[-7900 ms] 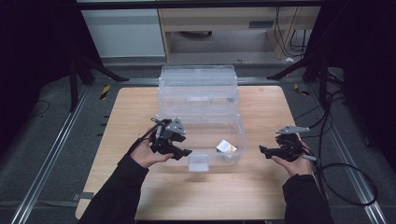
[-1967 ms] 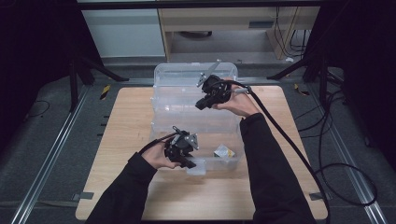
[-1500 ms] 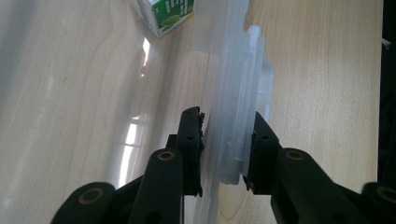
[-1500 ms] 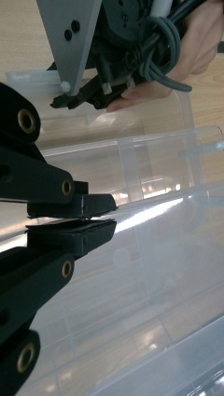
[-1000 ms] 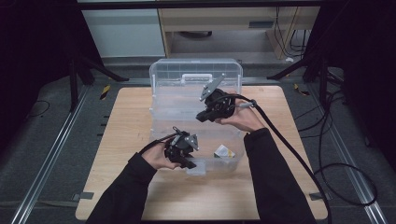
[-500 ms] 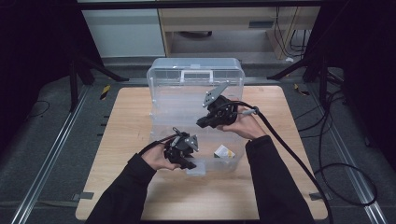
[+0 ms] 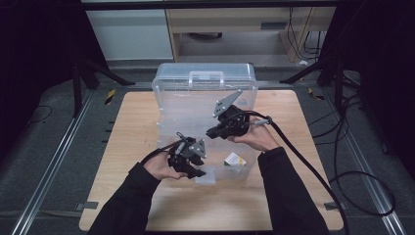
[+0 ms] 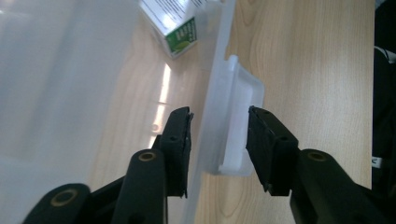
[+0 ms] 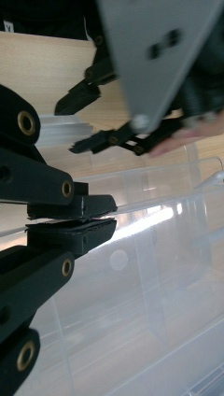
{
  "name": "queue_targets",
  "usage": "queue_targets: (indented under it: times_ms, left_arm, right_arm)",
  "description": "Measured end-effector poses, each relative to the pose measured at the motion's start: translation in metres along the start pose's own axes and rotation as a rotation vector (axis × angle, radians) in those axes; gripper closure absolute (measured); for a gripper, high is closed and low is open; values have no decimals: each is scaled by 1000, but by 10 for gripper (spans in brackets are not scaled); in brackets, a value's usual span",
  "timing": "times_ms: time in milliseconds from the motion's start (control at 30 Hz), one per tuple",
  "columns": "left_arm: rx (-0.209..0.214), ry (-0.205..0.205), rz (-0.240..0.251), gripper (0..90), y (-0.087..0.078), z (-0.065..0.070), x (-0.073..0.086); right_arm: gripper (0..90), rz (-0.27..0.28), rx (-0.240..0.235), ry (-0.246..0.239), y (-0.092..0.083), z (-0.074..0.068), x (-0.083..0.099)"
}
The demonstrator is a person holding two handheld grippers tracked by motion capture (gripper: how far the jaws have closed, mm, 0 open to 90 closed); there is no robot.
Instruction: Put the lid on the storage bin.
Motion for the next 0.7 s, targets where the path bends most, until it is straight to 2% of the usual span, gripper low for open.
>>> queue_targets:
  times_ms: [100,233,433,567,600,633,700]
  left_arm:
    - [-17,-33,33,586,-14,-5,2]
    - [-53,-56,68,581,-38,-10,7]
    - [-130,-156,138,627,-77,-29,18]
    - [-195,-267,188,647,-98,-46,25]
    - [-223,-314,207,652,-103,-54,27]
    - [-235,-328,212,668,-105,-57,28]
    - [-297,-396,239,685,-112,-71,33]
  right_arm:
    - [869,5,-1,0,1,-2,1]
    - [866,8,3,4,1,-4,4]
    - [858,11,23,7,1,-6,4]
    - [856,30,21,18,1,-6,6]
    - [856,34,20,17,2,-6,6]
    - [855,42,22,18,2,-7,6]
    - [852,47,25,23,2,-7,7]
Point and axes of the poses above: each handheld gripper's, and its own axes: y roughly forward along the jaws, x roughly out of its underside, z roughly to its right, the point moved 6 cm from there along y, roughly forward along the jaws, and after that the axes turned 10 degrees about -x, right-handed, at the moved point
